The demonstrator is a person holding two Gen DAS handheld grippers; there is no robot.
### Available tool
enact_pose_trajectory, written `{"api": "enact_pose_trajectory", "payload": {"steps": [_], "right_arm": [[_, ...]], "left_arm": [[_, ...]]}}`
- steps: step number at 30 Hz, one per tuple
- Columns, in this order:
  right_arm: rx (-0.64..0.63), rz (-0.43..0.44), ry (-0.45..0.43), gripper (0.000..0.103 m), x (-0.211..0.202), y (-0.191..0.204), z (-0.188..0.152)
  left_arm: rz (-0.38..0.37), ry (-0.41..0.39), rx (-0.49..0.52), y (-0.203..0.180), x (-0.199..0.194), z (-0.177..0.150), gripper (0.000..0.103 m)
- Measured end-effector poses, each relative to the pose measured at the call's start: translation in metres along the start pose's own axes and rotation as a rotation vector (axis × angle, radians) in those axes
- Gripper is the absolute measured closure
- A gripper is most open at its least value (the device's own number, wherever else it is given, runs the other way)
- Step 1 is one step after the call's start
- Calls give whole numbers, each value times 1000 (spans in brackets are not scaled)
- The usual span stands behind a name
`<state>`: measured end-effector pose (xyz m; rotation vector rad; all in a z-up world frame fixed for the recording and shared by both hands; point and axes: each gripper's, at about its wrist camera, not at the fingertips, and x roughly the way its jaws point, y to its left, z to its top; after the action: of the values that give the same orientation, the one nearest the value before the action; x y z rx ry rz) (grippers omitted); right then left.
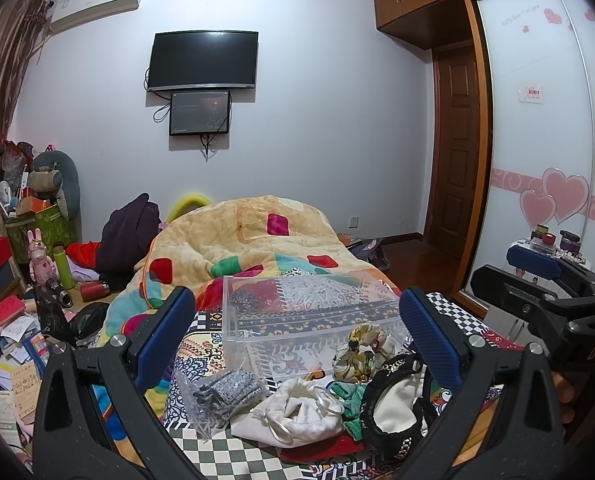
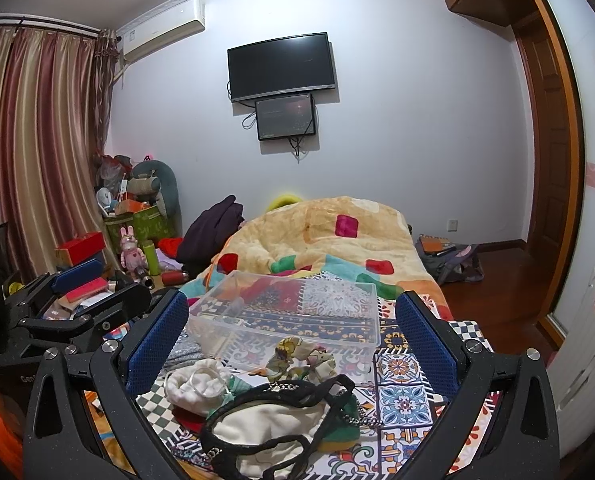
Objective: Organize soft objects
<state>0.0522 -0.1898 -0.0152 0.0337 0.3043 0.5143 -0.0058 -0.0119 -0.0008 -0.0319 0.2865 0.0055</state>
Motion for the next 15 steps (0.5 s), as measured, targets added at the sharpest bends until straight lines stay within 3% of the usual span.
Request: {"api": "enact_pose_trajectory", "payload": {"steps": [15], "right_arm": [[1, -1, 0, 0, 0, 1, 0]], "left_arm": [[-9, 3, 3, -4, 3, 0, 0]]}}
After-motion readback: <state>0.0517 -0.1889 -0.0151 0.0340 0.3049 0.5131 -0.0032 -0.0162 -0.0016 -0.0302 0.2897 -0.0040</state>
